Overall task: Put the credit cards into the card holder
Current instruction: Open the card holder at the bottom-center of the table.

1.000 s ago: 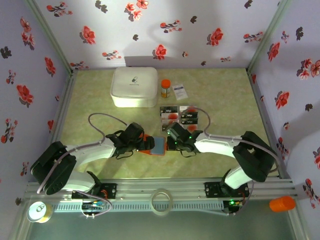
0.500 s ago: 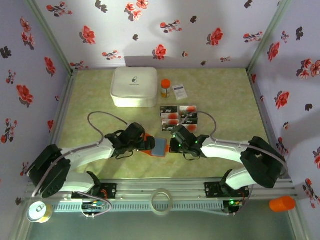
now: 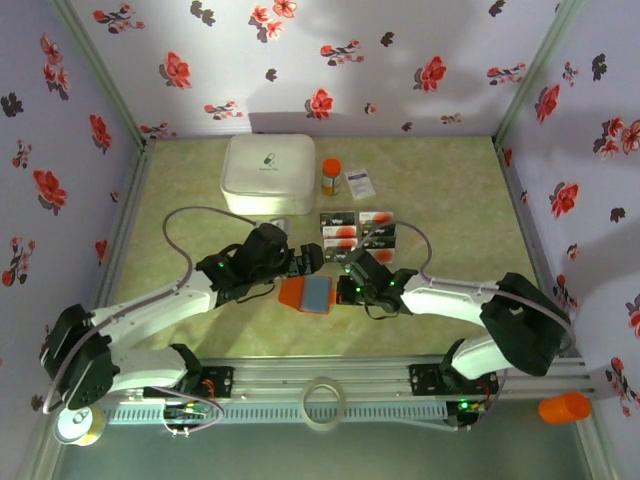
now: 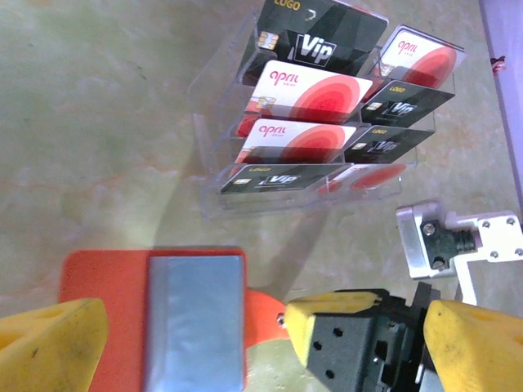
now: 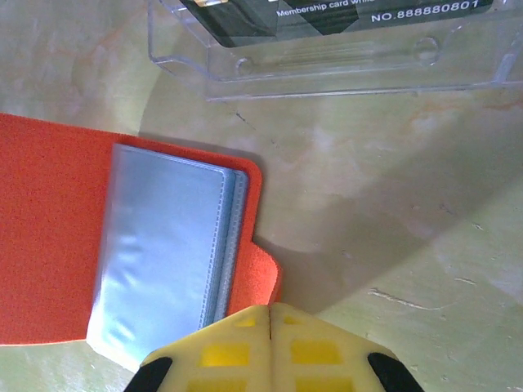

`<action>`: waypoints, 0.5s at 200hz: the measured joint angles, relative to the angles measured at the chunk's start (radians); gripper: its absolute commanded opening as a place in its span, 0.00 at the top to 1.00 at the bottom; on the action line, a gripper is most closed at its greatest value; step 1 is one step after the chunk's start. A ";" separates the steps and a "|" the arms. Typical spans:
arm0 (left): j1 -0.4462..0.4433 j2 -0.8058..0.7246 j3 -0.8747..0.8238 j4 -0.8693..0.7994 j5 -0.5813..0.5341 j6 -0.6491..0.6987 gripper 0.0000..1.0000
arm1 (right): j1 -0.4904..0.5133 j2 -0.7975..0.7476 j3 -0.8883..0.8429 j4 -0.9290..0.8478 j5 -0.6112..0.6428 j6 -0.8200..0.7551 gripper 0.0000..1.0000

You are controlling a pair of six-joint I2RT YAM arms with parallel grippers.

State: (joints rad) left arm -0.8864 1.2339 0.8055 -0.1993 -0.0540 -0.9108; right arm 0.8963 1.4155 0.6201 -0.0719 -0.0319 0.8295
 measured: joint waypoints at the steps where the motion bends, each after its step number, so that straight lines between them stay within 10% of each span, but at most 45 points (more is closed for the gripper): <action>1: 0.000 0.002 0.000 0.002 0.002 0.000 0.00 | 0.000 0.000 0.000 0.000 0.000 0.000 1.00; 100: -0.002 0.169 -0.077 0.191 0.038 -0.090 0.00 | -0.008 -0.002 -0.026 0.053 -0.008 -0.018 1.00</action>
State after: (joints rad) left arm -0.8886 1.4033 0.7284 -0.0086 -0.0158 -1.0012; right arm 0.8886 1.4139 0.5941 -0.0185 -0.0395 0.8112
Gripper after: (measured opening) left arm 0.996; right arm 0.063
